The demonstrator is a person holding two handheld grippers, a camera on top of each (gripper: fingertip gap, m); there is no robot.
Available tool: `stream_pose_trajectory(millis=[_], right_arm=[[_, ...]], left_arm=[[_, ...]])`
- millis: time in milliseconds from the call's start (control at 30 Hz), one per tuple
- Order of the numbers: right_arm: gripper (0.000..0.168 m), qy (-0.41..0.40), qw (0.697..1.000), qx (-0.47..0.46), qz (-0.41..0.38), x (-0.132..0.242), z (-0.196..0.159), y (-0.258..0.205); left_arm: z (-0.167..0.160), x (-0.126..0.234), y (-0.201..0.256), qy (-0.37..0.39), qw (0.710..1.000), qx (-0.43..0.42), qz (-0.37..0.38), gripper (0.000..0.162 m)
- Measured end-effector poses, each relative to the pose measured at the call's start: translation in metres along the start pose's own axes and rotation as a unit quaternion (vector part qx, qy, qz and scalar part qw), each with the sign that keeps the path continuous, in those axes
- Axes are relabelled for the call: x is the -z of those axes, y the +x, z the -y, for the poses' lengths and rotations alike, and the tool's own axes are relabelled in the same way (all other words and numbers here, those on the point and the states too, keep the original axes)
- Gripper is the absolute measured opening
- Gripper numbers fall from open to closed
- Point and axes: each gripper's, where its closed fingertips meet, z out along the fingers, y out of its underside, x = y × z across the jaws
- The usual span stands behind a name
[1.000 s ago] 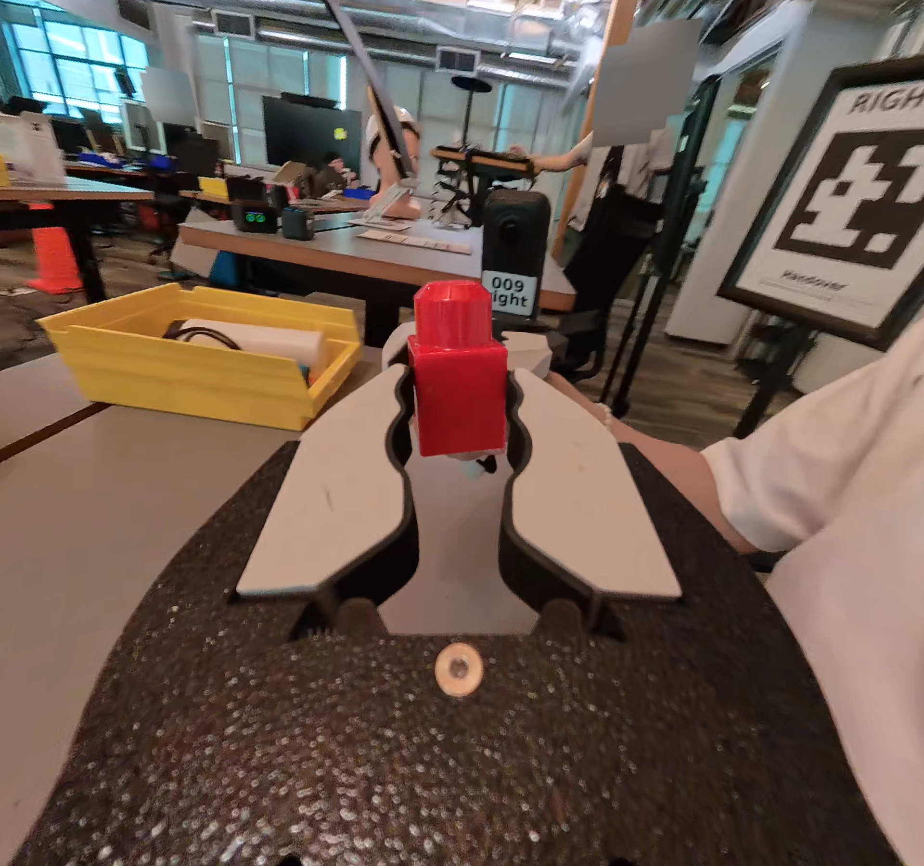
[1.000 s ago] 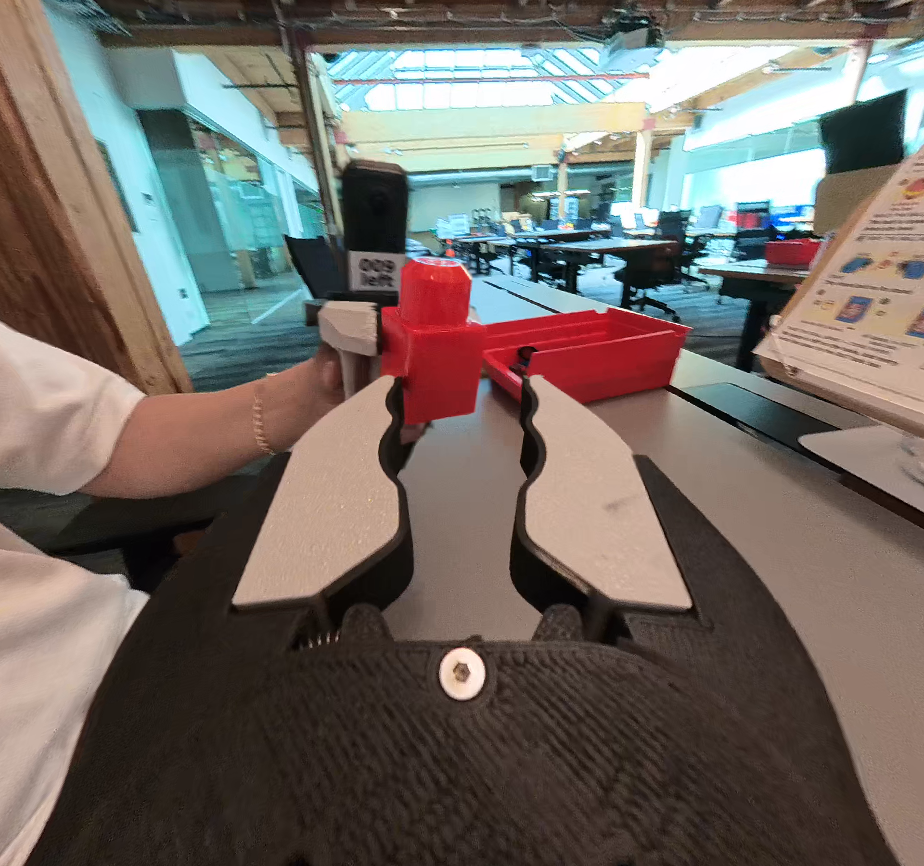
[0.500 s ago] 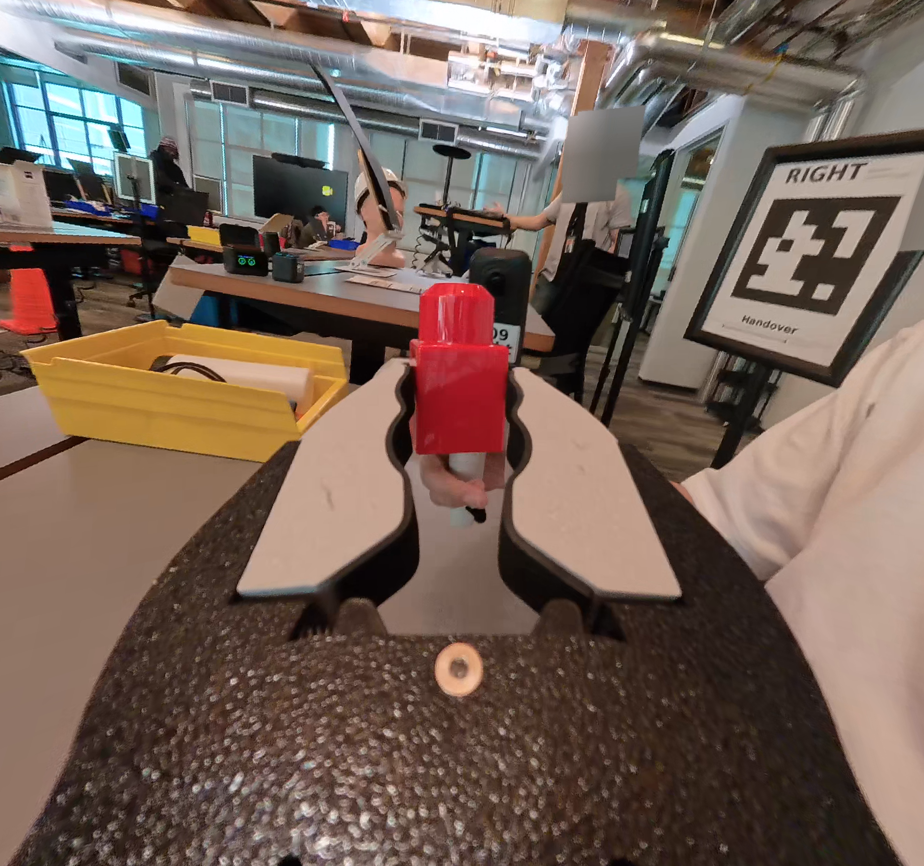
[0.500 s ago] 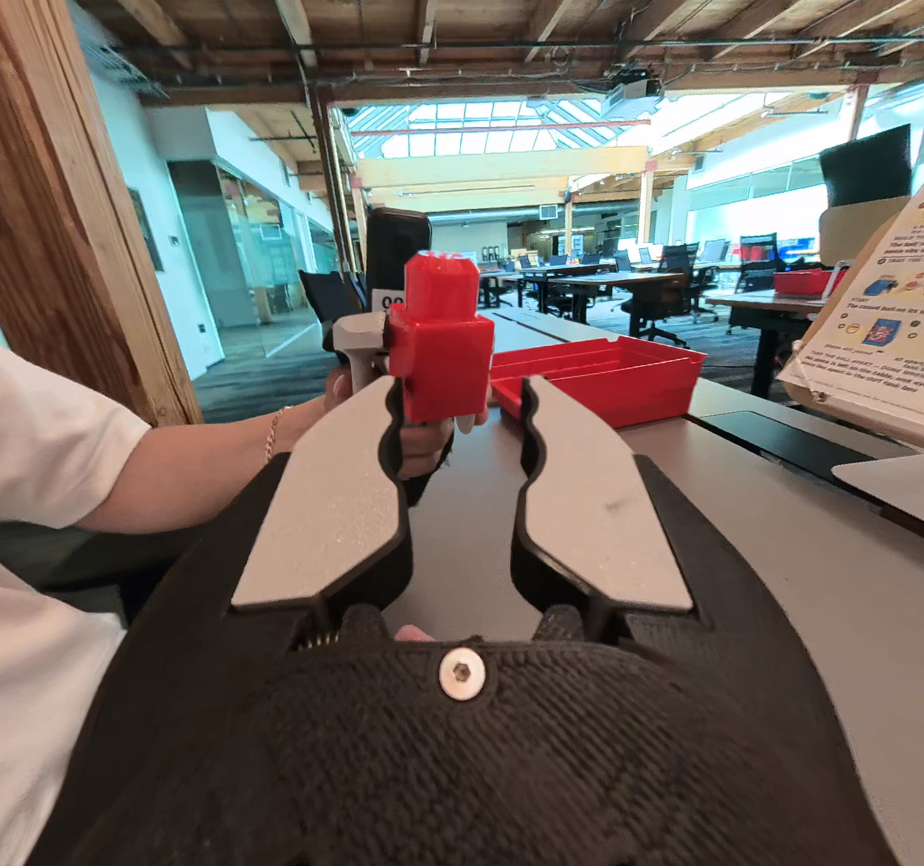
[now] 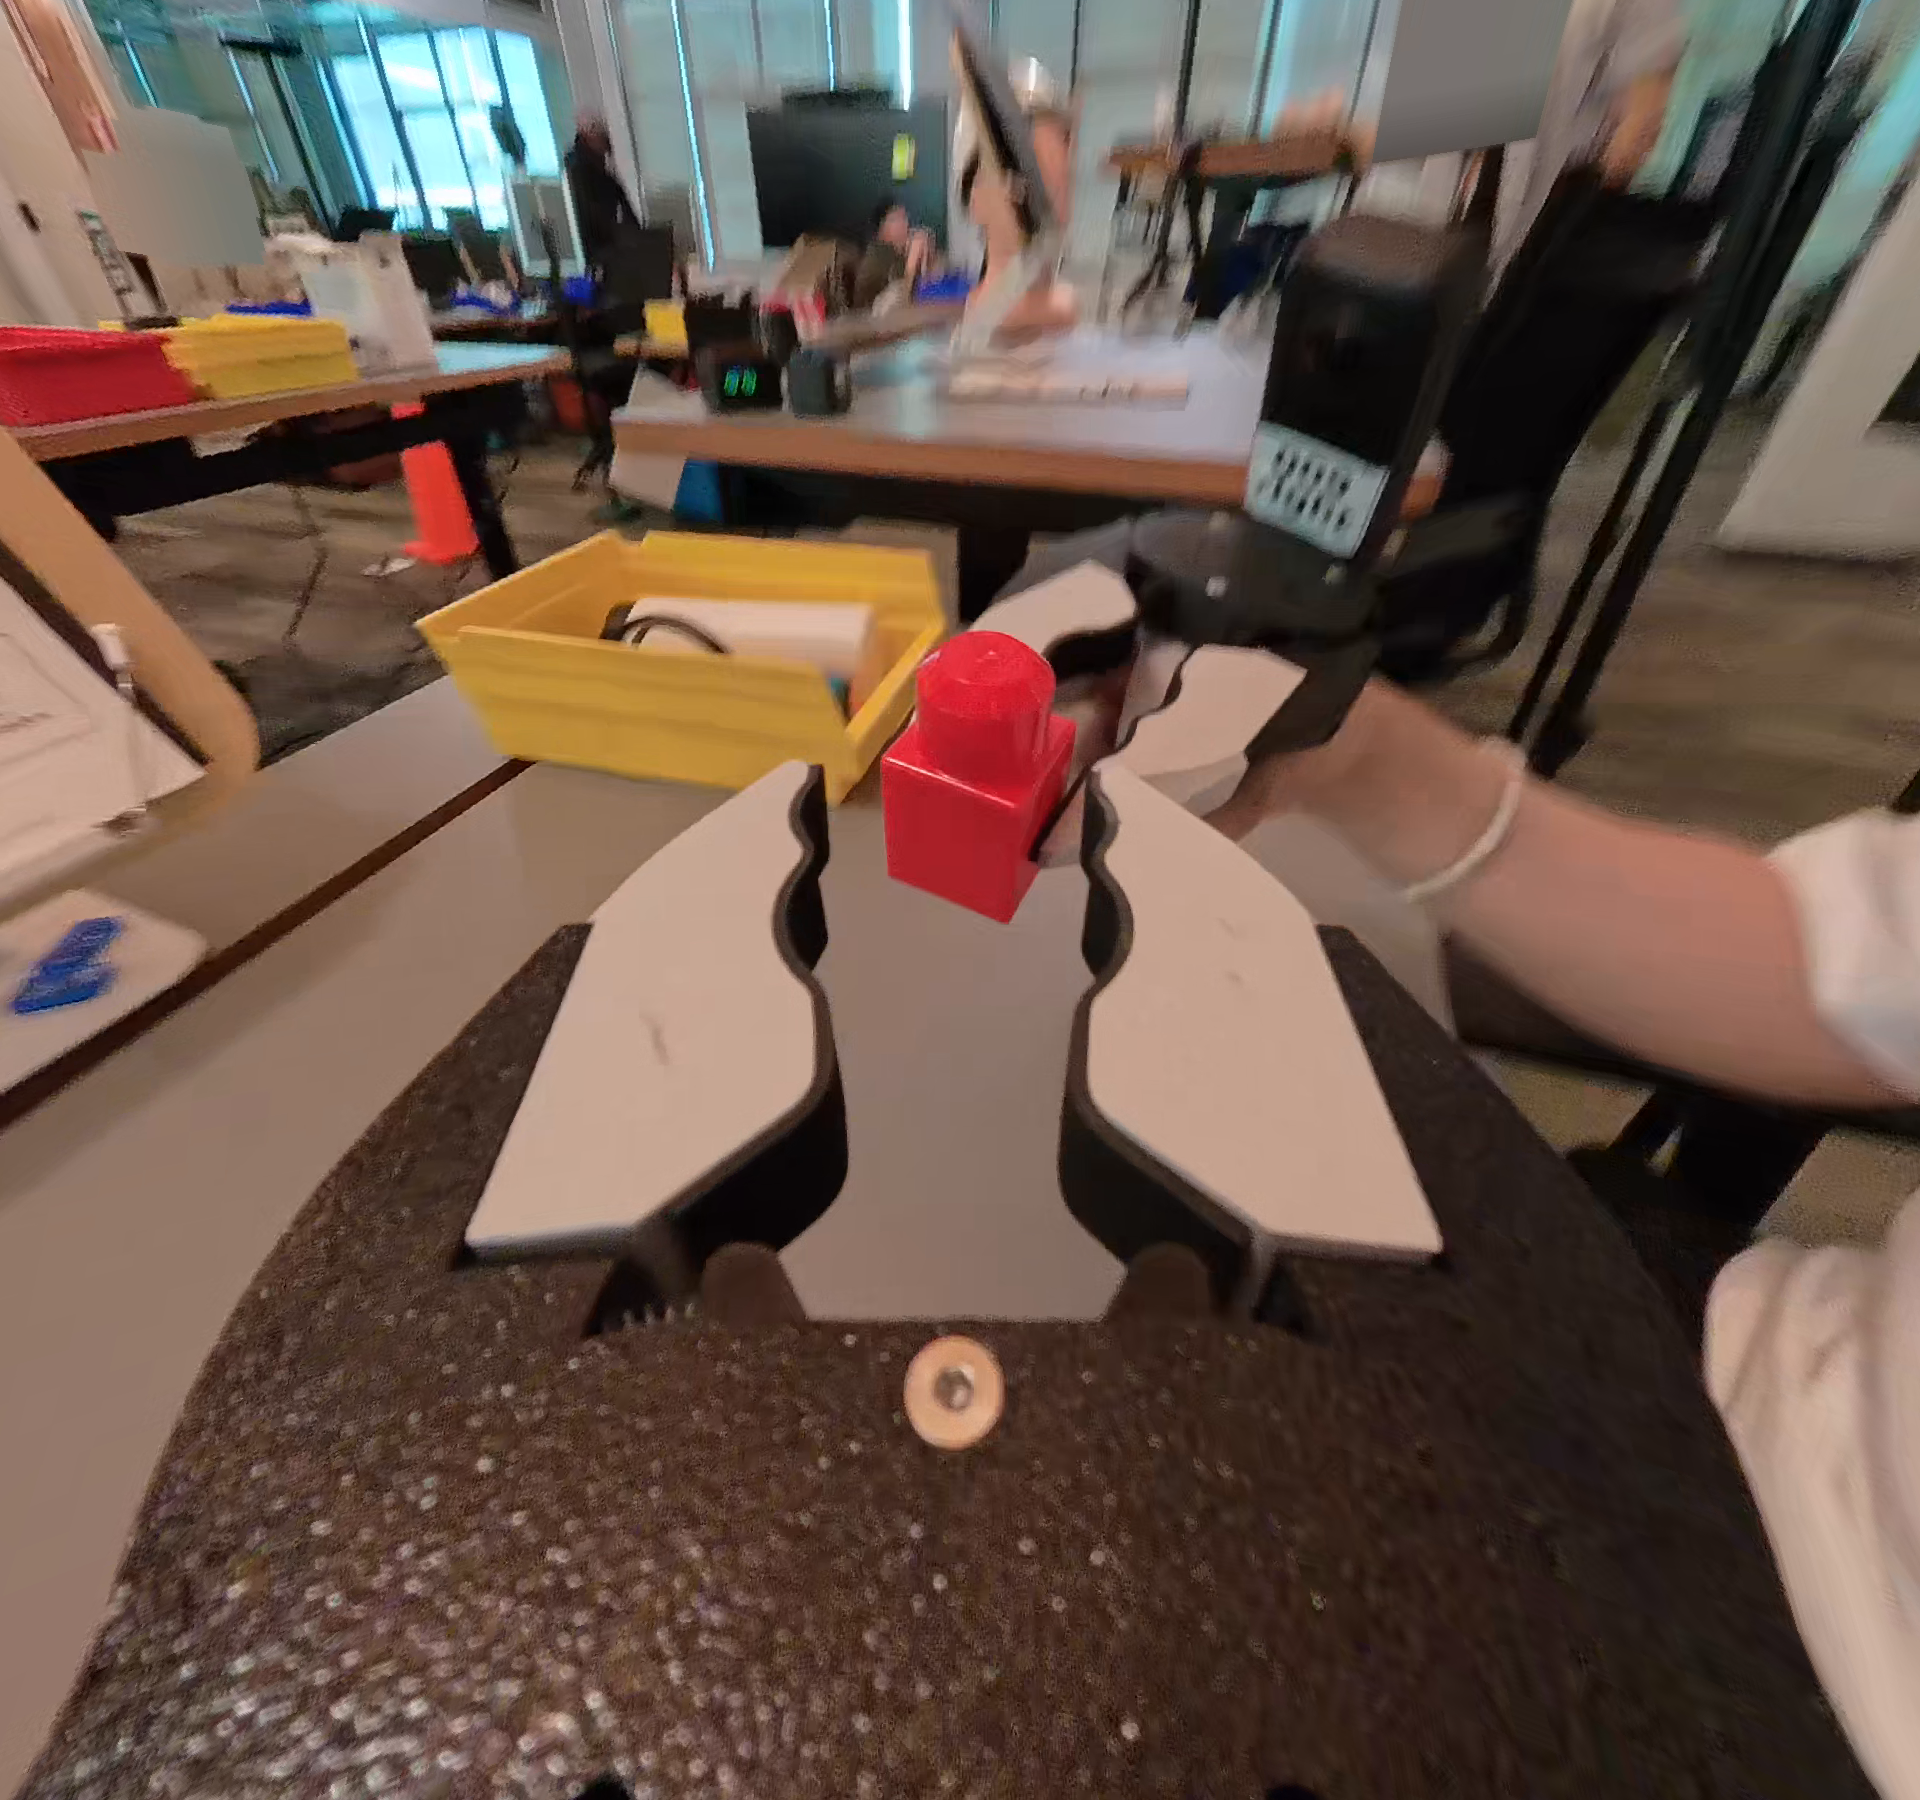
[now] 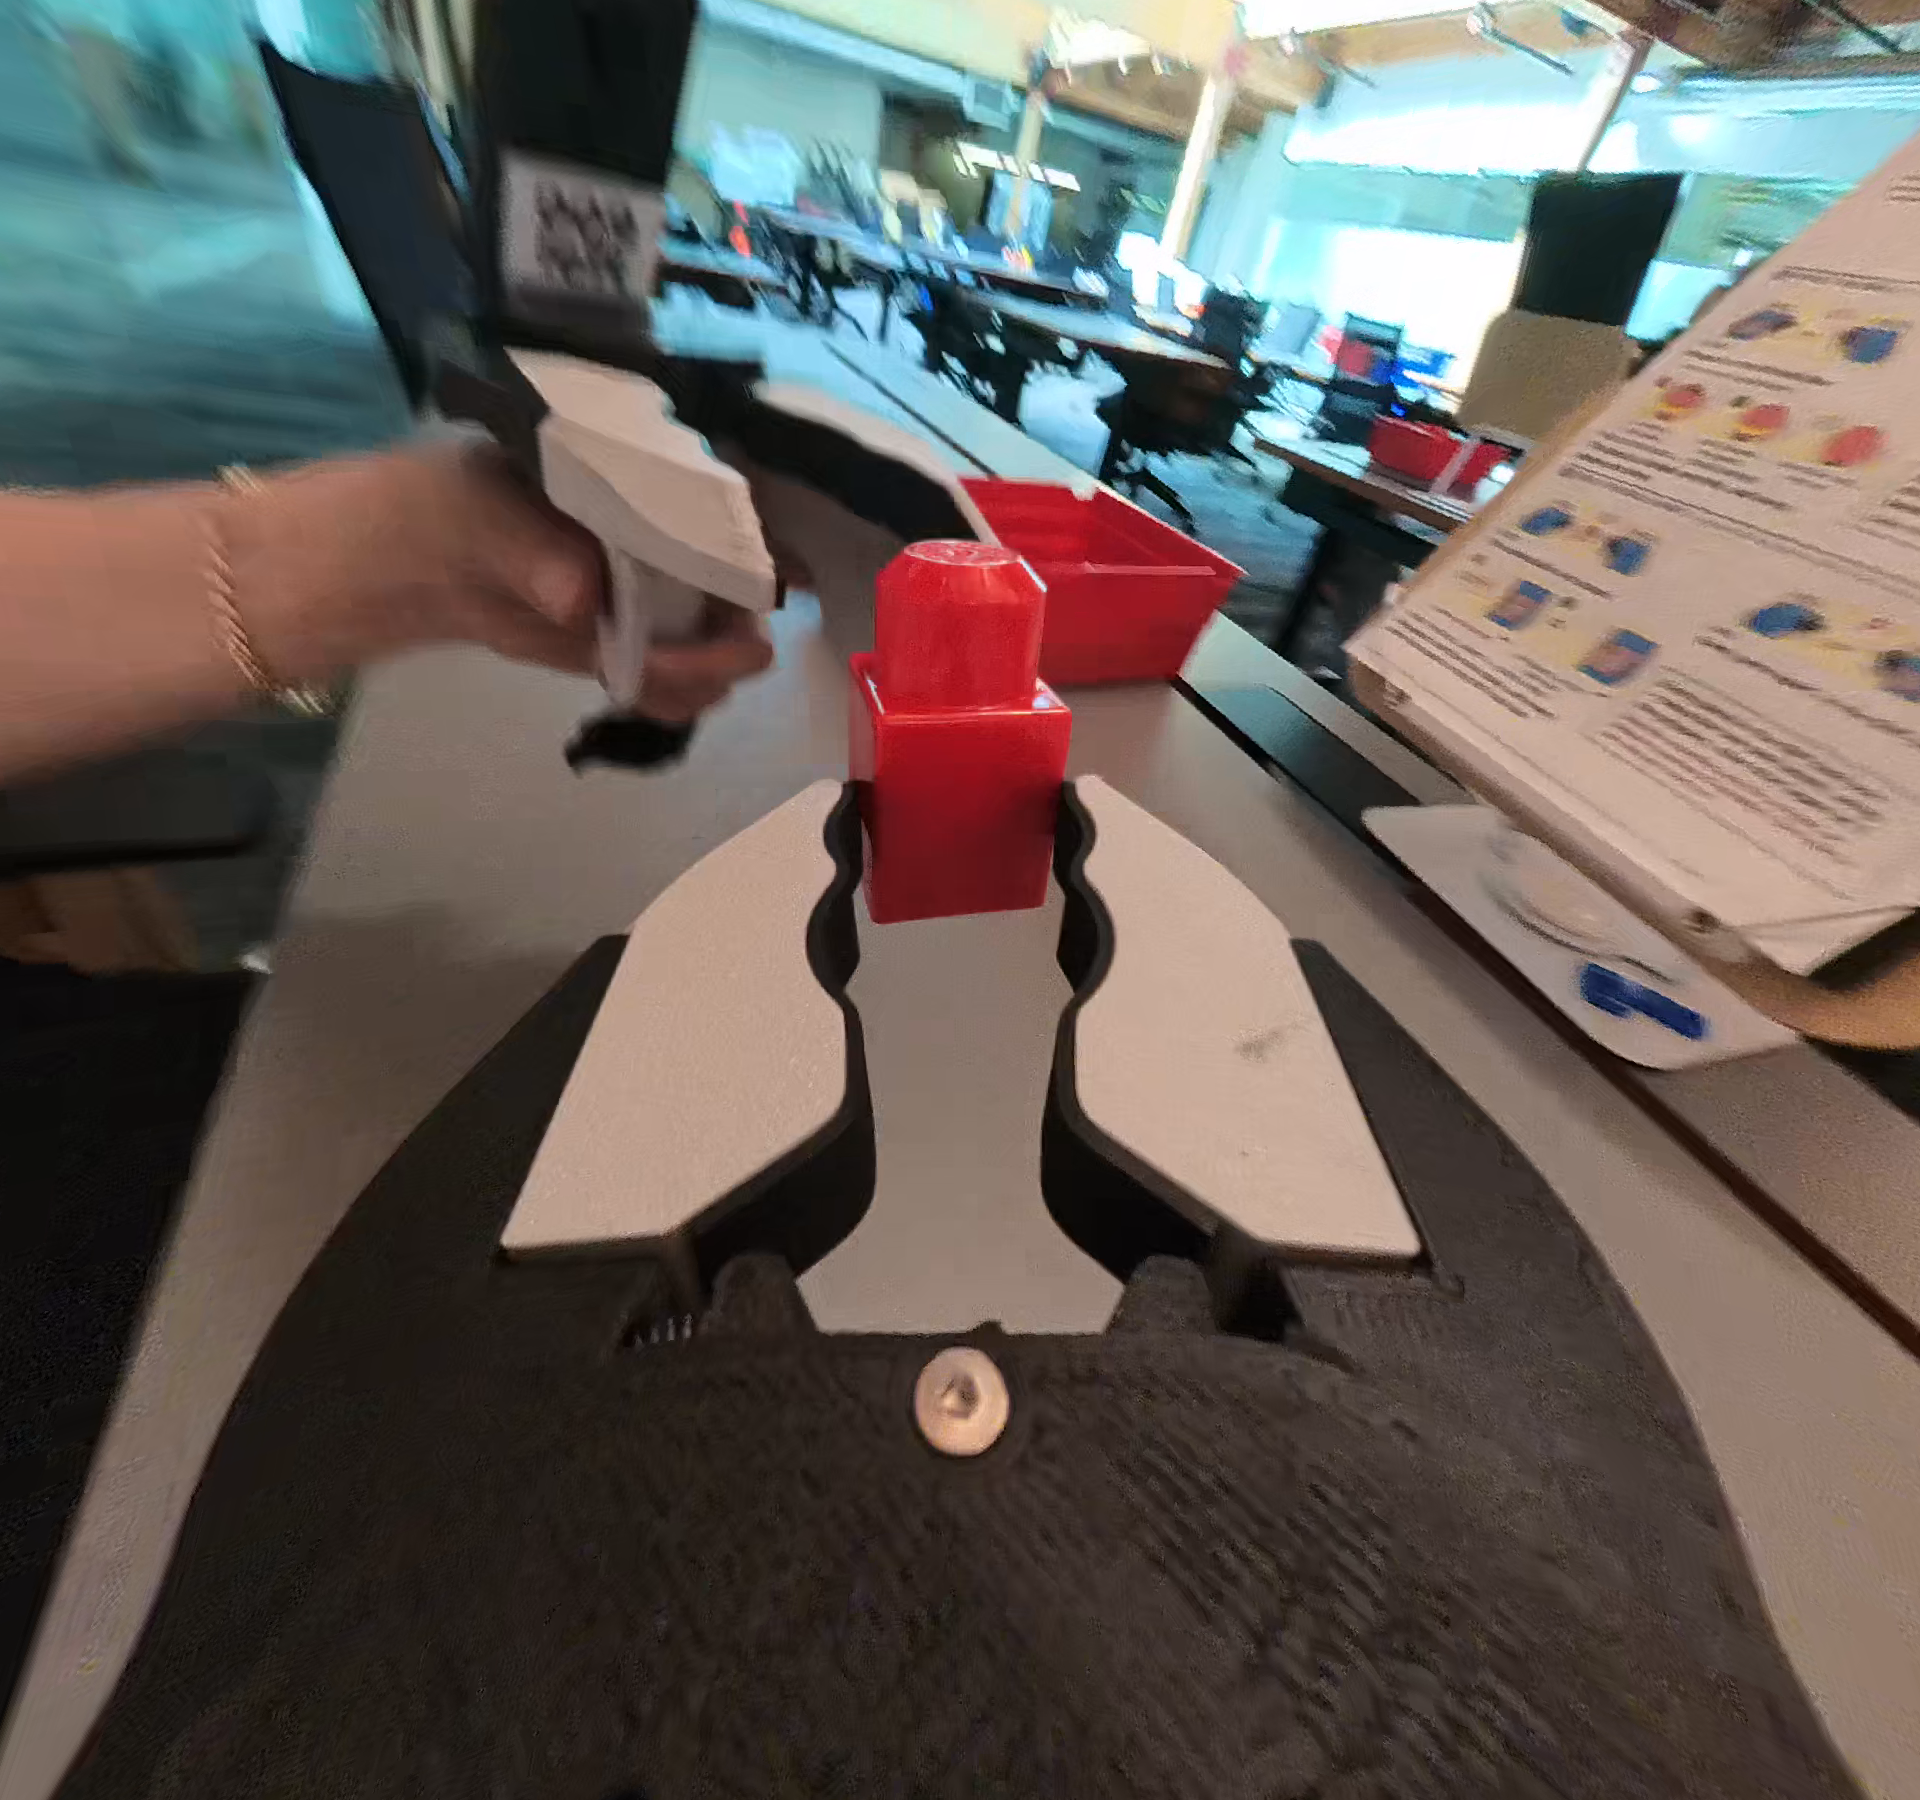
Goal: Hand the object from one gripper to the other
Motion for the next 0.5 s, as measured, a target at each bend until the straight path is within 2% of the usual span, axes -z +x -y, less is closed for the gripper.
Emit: stream_pose_trajectory(millis=[133, 200, 300, 400, 500], right_arm=[[0.036, -0.038, 0.999, 0.036, 0.001, -0.005, -0.008, -0.006], [0.036, -0.051, 0.997, 0.051, 0.009, -0.009, -0.011, -0.012], [0.036, -0.078, 0.994, 0.073, 0.008, -0.012, -0.018, -0.015], [0.036, -0.056, 0.997, 0.058, 0.017, -0.011, -0.012, -0.018], [0.037, 0.023, 1.0, 0.006, 0.015, -0.008, 0.007, -0.013]], left_arm=[[-0.011, -0.006, 0.003, -0.11, 0.989, -0.093, 0.021, 0.049], [-0.015, -0.008, 0.006, -0.144, 0.983, -0.115, 0.014, 0.029], [-0.023, -0.008, 0.006, -0.175, 0.978, -0.116, 0.009, 0.028], [-0.017, -0.006, 0.008, -0.141, 0.987, -0.081, -0.005, 0.028], [0.004, -0.003, 0.006, -0.047, 0.999, -0.01, -0.008, 0.028]])
